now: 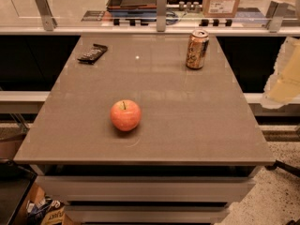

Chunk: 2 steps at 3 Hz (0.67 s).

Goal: Move apple near rxbar chocolate

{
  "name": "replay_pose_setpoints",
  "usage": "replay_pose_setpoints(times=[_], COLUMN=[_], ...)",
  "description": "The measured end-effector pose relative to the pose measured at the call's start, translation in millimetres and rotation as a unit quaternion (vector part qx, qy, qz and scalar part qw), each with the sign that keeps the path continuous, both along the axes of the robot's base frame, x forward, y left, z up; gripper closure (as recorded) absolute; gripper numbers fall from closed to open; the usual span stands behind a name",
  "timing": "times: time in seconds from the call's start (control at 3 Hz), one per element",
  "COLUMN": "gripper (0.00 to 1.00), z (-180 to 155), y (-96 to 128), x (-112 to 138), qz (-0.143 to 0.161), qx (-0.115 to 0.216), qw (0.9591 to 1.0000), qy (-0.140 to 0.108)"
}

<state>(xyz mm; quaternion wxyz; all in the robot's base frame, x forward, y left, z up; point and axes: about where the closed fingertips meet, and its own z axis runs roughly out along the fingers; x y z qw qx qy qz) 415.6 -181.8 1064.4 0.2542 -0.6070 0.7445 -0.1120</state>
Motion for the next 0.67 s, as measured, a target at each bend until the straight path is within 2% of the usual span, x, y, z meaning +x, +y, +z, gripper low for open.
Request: replay_pose_setpoints(times=[0.33, 0.67], gripper=[0.00, 0.00], z=[0.1, -1.5], y=[0.0, 7.9], x=[0.0, -0.2], qz=[0.000, 0.012], qx=[0.000, 0.026], qw=[1.0000, 0.9996], qy=[0.000, -0.003])
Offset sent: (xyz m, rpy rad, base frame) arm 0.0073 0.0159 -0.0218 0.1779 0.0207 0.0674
